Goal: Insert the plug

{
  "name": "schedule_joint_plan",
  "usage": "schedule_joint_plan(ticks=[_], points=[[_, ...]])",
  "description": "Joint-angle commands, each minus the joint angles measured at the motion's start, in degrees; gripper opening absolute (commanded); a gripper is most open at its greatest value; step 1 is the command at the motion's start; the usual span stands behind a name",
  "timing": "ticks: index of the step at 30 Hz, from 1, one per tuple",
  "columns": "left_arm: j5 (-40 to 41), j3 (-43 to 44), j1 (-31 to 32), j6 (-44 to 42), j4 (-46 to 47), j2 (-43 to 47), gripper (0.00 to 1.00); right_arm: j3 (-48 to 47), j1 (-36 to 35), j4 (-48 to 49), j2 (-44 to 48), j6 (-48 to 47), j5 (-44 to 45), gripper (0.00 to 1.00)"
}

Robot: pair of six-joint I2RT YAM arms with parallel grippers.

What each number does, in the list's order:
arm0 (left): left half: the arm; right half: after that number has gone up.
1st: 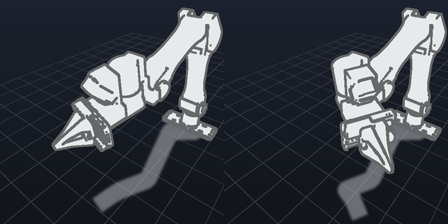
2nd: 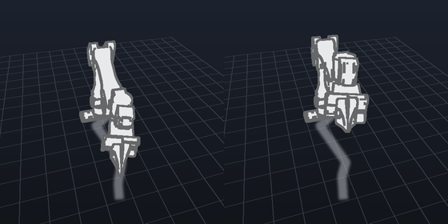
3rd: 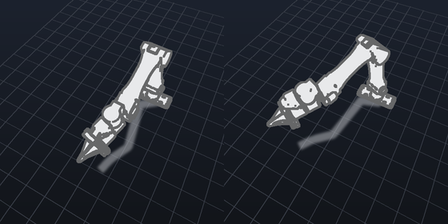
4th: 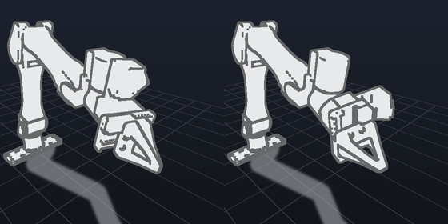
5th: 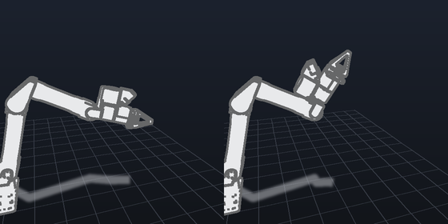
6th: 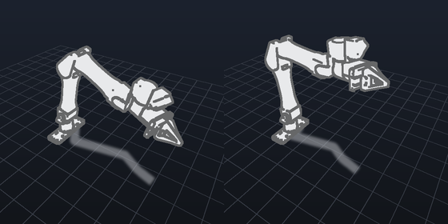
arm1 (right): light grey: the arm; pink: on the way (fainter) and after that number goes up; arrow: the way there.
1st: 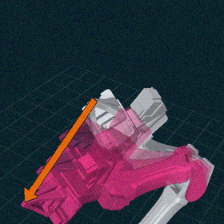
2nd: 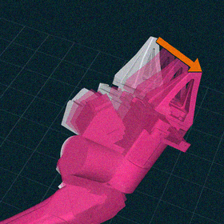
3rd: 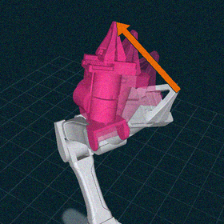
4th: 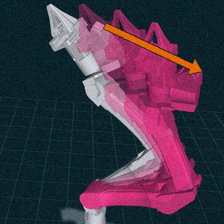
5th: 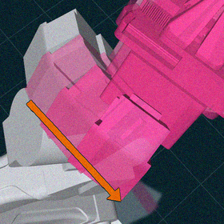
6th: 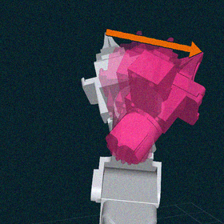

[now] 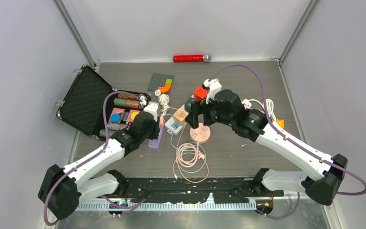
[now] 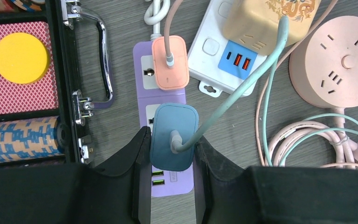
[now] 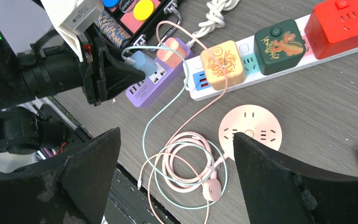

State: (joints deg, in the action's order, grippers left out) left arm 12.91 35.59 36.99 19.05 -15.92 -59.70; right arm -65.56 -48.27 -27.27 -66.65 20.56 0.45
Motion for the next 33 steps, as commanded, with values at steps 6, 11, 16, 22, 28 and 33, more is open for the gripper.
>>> schedule_joint_plan(ticks=[6, 11, 16, 22, 28, 33], points=[[1.7, -1.8, -0.3, 5.3, 9.3, -2.7, 0.00, -0.2, 0.0, 1.7, 1.8, 1.4, 5.2, 0.95], [3.6, -1.2, -0.3, 5.1, 8.4, -5.3, 0.00, -0.7, 0.3, 0.7, 1.4, 1.4, 5.7, 0.95], [3.0, 0.6, -0.3, 4.9, 5.6, -7.4, 0.00, -0.7, 0.7, 0.4, 1.3, 1.9, 5.8, 0.94], [2.6, 1.4, -0.3, 6.8, 3.0, -10.2, 0.00, -1.1, 1.1, -0.3, 0.7, 2.2, 5.5, 0.94], [2.4, 2.7, -0.3, 8.5, -1.3, -9.4, 0.00, -1.1, 1.3, -0.6, 0.5, 2.4, 5.5, 0.94], [1.7, 3.3, -0.3, 9.2, -3.5, -7.9, 0.00, -1.0, 1.5, -0.7, 0.2, 2.7, 5.5, 0.94]])
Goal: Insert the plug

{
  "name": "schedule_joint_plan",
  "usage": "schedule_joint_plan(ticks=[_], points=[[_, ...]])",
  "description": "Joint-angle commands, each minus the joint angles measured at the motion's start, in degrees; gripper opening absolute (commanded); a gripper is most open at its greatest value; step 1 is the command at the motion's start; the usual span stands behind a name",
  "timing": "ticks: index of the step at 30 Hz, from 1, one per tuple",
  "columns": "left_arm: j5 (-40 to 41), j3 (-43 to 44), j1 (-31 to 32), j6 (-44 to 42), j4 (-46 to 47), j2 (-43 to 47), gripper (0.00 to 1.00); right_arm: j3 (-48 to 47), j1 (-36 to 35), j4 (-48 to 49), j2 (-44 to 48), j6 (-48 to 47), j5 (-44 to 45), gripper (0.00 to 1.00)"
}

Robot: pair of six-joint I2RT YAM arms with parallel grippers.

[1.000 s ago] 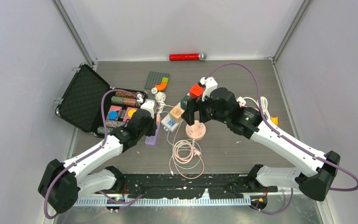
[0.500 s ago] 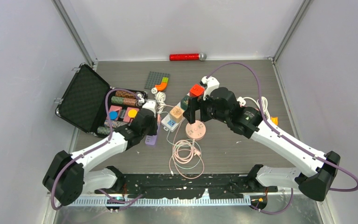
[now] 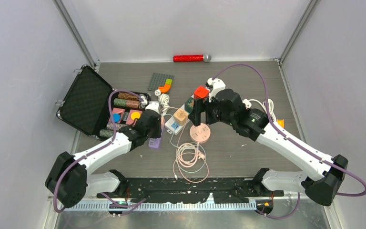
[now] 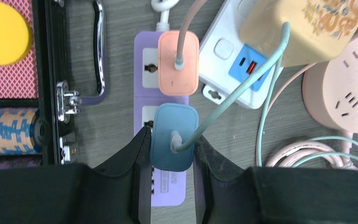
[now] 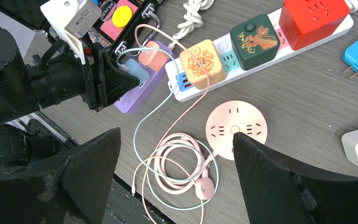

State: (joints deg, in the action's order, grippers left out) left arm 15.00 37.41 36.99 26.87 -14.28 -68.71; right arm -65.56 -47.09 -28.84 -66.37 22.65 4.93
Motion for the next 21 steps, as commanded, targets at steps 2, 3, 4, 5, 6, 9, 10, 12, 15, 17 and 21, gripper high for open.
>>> schedule_joint_plan(ticks=[2, 3, 4, 5, 6, 9, 10, 12, 15, 17, 21], points=[[-0.9, 1.4, -0.3, 1.5, -5.2, 1.8, 0.00, -1.0, 0.4, 0.7, -0.2, 0.6, 1.0, 0.94], [-0.9, 1.1, -0.3, 1.4, -4.8, 2.3, 0.00, -1.0, 0.5, 0.6, -0.3, 0.7, 1.0, 0.93], [-0.9, 0.7, -0.3, 1.2, -4.1, 2.4, 0.00, -1.0, 0.5, 0.6, -0.4, 0.7, 1.0, 0.93], [-0.4, 0.3, -0.3, 1.2, -3.6, 2.2, 0.00, -0.9, 0.5, 0.6, -0.5, 0.8, 0.9, 0.93], [-0.2, 0.2, -0.3, 1.0, -3.2, 1.9, 0.00, -1.0, 0.5, 0.6, -0.6, 0.8, 0.9, 0.93], [-0.1, -1.1, -0.3, 0.7, -0.8, 0.7, 0.00, -0.9, 0.6, 0.6, -0.8, 1.0, 0.8, 0.93], [-0.1, -1.6, -0.3, 0.7, 0.1, 0.4, 0.00, -0.9, 0.6, 0.6, -0.8, 1.0, 0.8, 0.93], [-0.2, -2.1, -0.3, 0.9, 0.6, -0.2, 0.00, -0.8, 0.7, 0.5, -0.7, 1.1, 0.9, 0.93], [-0.3, -2.7, -0.3, 1.2, 0.6, -0.5, 0.00, -0.7, 0.7, 0.4, -0.6, 1.0, 0.9, 0.93], [0.1, -3.3, 0.0, 1.4, 0.6, -0.3, 0.00, -0.6, 0.8, 0.4, -0.7, 1.1, 1.0, 0.93], [2.9, -5.1, 1.3, 2.8, 0.5, -0.5, 0.00, -0.5, 1.0, 0.4, -0.8, 1.2, 1.0, 0.93]])
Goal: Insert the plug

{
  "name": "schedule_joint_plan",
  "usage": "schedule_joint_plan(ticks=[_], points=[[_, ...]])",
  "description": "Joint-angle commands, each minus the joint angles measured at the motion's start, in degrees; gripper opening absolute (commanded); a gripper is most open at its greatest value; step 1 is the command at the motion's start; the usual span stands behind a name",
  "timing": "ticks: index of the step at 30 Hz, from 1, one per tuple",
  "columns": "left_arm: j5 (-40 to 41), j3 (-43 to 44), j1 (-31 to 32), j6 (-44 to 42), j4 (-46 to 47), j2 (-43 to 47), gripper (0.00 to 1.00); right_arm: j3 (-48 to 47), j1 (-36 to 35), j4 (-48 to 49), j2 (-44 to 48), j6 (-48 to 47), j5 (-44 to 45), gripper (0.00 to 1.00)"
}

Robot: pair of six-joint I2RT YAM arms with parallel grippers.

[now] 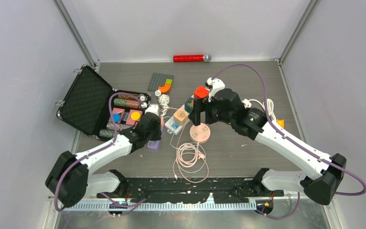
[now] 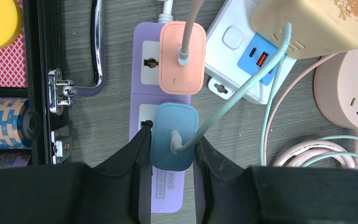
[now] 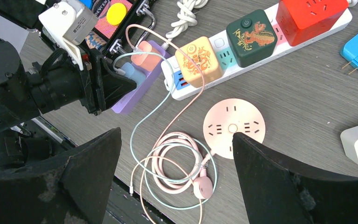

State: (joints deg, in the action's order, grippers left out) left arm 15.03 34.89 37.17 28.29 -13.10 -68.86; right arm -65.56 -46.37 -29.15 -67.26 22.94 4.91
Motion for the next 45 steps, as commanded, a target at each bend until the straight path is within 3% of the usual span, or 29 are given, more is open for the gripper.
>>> schedule_joint_plan(ticks=[1, 10, 16, 19, 25, 30, 35, 45], points=[[3.8, -3.0, 1.5, 2.1, -0.7, -0.5, 0.00, -0.5, 0.3, 0.7, 0.1, 0.9, 1.0, 0.93], [5.8, -7.3, 3.4, 7.6, 2.1, -3.3, 0.00, -0.8, 0.7, 0.2, -0.3, 1.2, 0.9, 0.92], [5.1, -8.1, 3.4, 6.1, 4.2, -1.7, 0.00, -0.5, 1.1, -0.1, -0.4, 1.7, 1.2, 0.92], [4.8, -6.7, 3.4, 4.3, 3.2, -1.1, 0.12, -0.5, 1.3, -0.3, -0.5, 2.1, 1.2, 0.92], [6.1, -3.7, 3.4, 2.4, 0.8, 2.9, 0.63, -0.5, 2.0, -0.9, -0.5, 2.7, 1.2, 0.92], [7.5, -2.0, 3.3, 0.9, -0.8, 8.8, 0.85, -0.4, 2.4, -1.2, -0.6, 3.2, 1.1, 0.92], [7.8, -0.8, 3.4, -0.2, -3.3, 14.9, 0.92, 0.4, 2.8, -1.2, -1.1, 3.7, 1.2, 0.92], [4.2, -0.7, 3.3, 0.9, -4.8, 25.5, 0.87, 6.6, 2.9, -1.1, -7.4, 5.4, 5.8, 0.94]])
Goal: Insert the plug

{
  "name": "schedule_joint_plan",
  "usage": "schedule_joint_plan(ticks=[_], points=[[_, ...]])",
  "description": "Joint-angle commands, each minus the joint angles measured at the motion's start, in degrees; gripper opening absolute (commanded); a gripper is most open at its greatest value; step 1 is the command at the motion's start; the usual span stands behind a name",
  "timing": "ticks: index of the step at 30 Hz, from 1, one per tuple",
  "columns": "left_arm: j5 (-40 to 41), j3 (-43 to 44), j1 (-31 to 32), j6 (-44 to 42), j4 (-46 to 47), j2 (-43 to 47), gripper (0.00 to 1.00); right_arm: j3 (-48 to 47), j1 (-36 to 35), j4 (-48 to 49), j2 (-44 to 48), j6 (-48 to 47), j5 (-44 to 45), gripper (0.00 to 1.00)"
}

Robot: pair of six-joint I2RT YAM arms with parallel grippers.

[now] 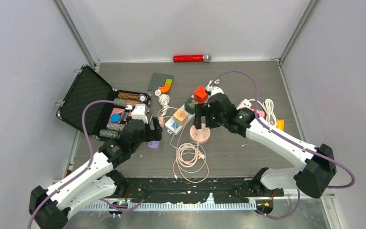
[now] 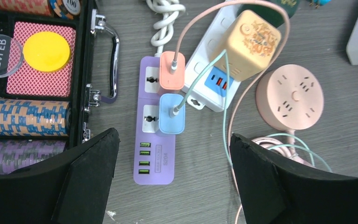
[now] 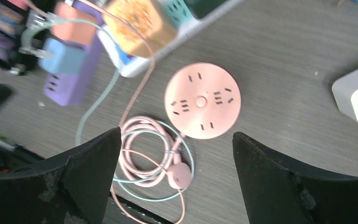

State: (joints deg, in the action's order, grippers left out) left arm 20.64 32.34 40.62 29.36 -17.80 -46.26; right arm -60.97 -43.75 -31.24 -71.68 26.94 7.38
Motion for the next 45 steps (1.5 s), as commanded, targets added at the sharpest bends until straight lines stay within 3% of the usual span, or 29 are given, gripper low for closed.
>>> schedule_joint_plan(ticks=[1, 4, 11, 24, 34, 40, 45], points=[[-1.4, 2.1, -0.1, -0.2, -0.1, 3.8, 0.87, 3.0, 0.1, 1.6, -4.6, 1.7, 3.9, 0.95], [-1.1, 2.8, -0.1, -0.4, -0.6, 4.5, 0.87, 5.3, -0.6, 4.1, -7.5, 2.0, 5.1, 0.99], [-1.5, 4.3, -0.1, -1.5, -1.7, 3.3, 0.88, 5.0, -4.2, 5.4, -15.4, 2.6, 6.2, 0.97], [-0.7, 3.8, -0.2, -2.8, -1.5, 3.0, 0.90, 4.5, -7.0, 4.8, -23.3, 13.4, 13.4, 0.99], [-0.3, 2.8, -0.4, -3.5, -1.6, 3.9, 0.91, 4.7, -5.7, 2.8, -20.9, 22.6, 21.9, 0.81], [-0.4, 3.0, -0.6, -3.8, -1.5, 3.8, 0.91, 0.2, -5.6, -1.3, -17.2, 22.1, 22.6, 0.98], [-0.6, 3.2, -0.7, -4.4, -1.7, 4.2, 0.92, -1.8, -3.8, -2.2, -9.7, 19.8, 23.7, 1.00]])
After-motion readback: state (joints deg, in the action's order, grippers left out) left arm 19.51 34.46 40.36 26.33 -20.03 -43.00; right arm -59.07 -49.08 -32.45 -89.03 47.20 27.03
